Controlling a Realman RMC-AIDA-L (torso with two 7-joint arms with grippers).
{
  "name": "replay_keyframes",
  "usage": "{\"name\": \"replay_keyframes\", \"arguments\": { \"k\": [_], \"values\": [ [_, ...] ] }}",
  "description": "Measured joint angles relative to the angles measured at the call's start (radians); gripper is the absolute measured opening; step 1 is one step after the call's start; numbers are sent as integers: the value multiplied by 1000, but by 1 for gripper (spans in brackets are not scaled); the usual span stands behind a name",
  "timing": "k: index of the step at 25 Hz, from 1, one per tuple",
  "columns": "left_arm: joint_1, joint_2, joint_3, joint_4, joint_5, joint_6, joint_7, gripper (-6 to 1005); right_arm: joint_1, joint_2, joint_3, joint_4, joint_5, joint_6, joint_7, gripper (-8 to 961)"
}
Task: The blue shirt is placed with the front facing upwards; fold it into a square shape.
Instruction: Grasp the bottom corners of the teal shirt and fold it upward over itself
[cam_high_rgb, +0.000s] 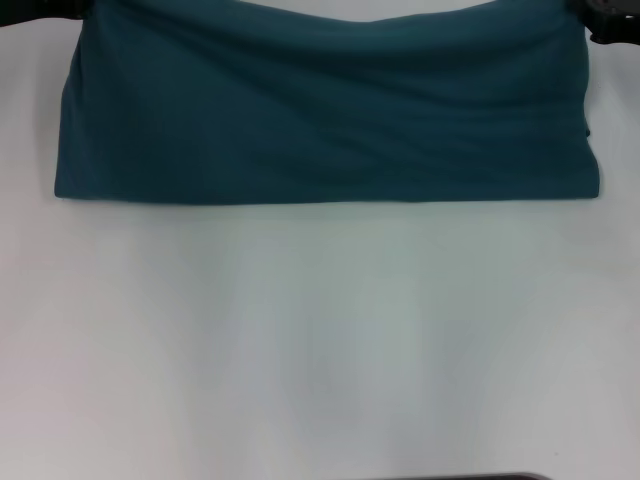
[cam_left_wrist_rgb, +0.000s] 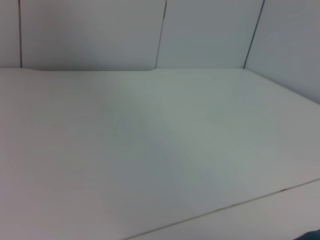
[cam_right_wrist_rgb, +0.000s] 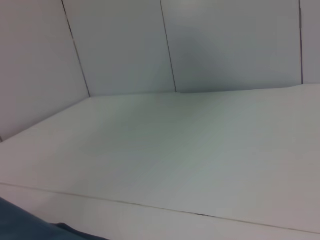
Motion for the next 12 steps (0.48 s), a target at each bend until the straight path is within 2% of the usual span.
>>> {"name": "replay_keyframes", "arguments": {
  "k": [8,12],
  "values": [
    [-11,-6,15,15,0,-57,0,34,6,-1,-44,-19,36,-45,-9,68],
    [-8,-39,16,15,0,-155,-5,58,11,1,-51,-47,53,-110,-9,82]
  ]
}}
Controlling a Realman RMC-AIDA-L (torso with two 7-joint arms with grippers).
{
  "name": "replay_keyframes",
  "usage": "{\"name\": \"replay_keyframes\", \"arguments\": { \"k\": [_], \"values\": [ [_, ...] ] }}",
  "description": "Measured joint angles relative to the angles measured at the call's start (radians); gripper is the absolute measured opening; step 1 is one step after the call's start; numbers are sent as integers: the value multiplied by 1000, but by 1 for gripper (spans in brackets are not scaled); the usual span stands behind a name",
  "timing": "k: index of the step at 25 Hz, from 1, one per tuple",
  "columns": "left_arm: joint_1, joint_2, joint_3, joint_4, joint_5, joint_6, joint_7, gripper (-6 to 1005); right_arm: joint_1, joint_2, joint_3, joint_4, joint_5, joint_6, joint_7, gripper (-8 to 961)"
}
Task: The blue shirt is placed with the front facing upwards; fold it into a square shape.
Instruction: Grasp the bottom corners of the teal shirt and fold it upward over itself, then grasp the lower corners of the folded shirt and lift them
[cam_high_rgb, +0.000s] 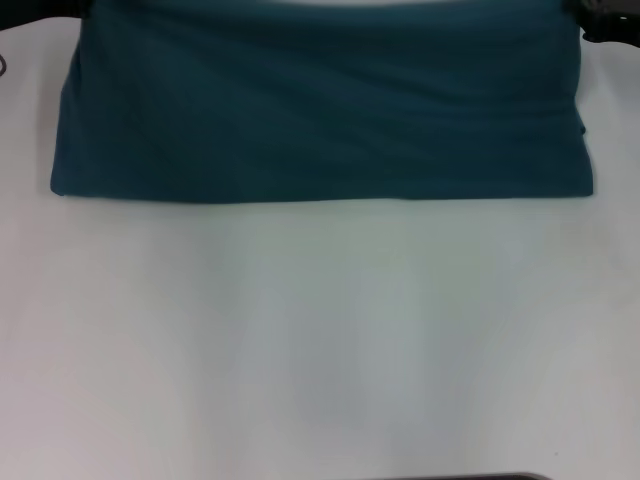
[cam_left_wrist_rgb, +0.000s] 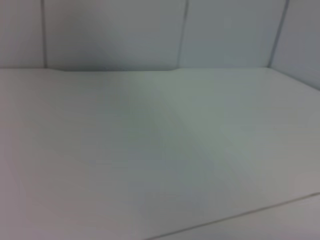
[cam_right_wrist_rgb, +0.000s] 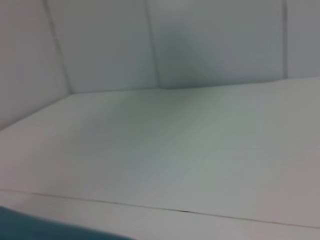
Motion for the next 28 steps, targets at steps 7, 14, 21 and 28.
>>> {"name": "replay_keyframes", "arguments": {
  "k": [7,14,21,28],
  "values": [
    [3,-31,2,10,-1,-120,1,154,7,2,-19,-31,54,-132,-1,109],
    [8,-51,2,11,-5,-197,1,381,8,3,-60,-48,123,-248,-9,178],
    [30,-54,0,-1,-7,-169,-9,548,-28,-4,-57,-51,162,-190,-23,488],
    [85,-60,-4,-94,-16,-4,-60,713,-115,-11,-50,-31,164,-17,-21,634]
  ]
}}
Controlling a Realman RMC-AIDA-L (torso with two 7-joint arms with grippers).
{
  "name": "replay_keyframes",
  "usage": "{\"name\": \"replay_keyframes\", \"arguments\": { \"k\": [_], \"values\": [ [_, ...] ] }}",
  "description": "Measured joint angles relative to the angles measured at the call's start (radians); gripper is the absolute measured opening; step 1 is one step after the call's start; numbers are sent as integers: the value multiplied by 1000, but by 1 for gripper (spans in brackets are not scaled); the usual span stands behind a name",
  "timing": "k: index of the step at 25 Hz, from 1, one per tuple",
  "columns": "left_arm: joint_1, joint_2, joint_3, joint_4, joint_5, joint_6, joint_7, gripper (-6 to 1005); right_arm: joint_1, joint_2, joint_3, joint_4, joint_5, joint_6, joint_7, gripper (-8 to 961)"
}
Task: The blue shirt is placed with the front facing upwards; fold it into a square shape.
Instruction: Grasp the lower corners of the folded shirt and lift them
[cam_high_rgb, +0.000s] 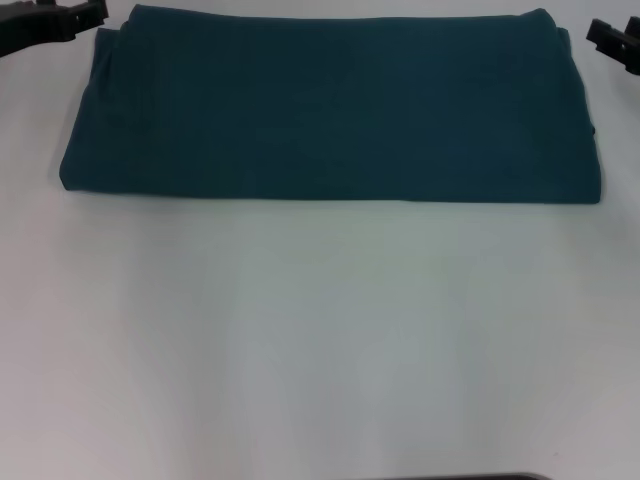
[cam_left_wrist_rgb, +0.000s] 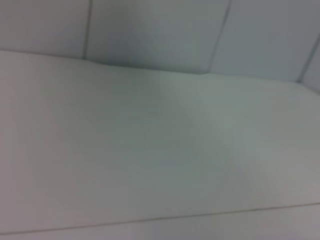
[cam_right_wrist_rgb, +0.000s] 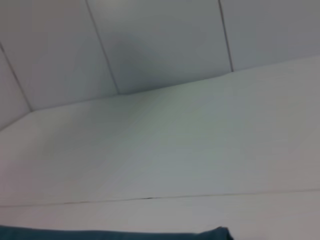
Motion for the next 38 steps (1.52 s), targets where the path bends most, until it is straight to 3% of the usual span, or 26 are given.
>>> {"name": "replay_keyframes", "arguments": {
  "k": [1,6,15,18,26,38],
  "values": [
    [35,-9,2,-52,-23,89,-6,713,-16,-1,3,7,0,28,2,633],
    [100,-16,1,-110,-68,247,-7,711,-90,-15,7,35,-3,156,29,631],
    [166,-27,-2,-118,-97,325,-29,712,-161,-98,7,49,-91,334,236,625],
    [169,-27,0,-116,-97,337,-32,712,-163,-116,7,84,-157,394,340,621],
    [182,-22,-4,-116,-97,372,-35,711,-137,-137,6,153,-306,509,562,610],
    [200,-19,-2,-118,-94,379,-34,709,-116,-129,6,95,-345,504,579,609]
  ]
}}
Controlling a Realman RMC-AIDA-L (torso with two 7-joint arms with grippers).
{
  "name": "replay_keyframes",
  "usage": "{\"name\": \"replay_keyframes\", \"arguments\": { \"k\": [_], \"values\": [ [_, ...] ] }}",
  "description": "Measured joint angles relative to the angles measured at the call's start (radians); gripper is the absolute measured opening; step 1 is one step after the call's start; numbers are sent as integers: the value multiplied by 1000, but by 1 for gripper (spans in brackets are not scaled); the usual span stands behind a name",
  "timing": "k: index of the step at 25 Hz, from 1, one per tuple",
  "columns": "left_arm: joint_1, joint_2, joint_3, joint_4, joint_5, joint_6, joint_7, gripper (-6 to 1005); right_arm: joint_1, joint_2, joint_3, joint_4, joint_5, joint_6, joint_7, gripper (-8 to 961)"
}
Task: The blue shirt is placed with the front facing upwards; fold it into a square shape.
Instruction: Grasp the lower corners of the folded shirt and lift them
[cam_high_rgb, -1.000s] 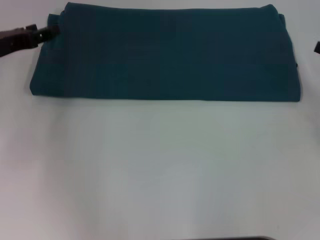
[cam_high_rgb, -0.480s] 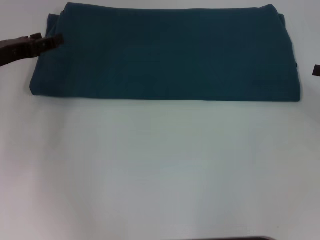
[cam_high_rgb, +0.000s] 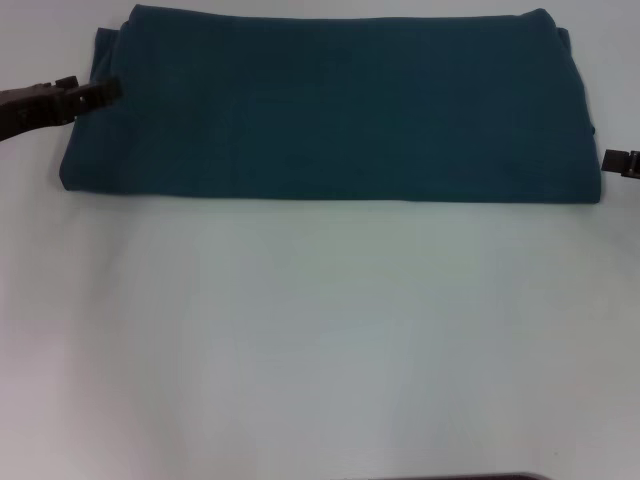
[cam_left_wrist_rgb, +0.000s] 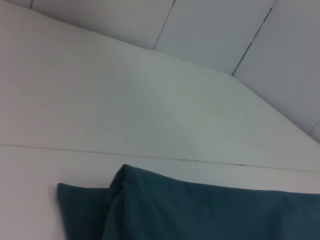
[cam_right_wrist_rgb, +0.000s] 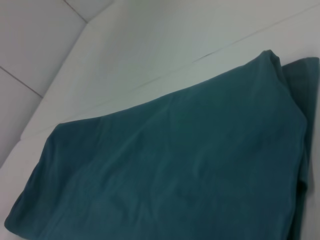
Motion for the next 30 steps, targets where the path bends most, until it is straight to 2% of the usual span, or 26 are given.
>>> {"name": "replay_keyframes", "arguments": {
  "k": [15,30],
  "values": [
    [2,10,2,16,5,-14,3,706,7,-9,-4,-28,-27,-30,33,608],
    [6,9,4,28,6,-14,8,707,36,16,-9,-56,-46,-121,52,607]
  ]
}}
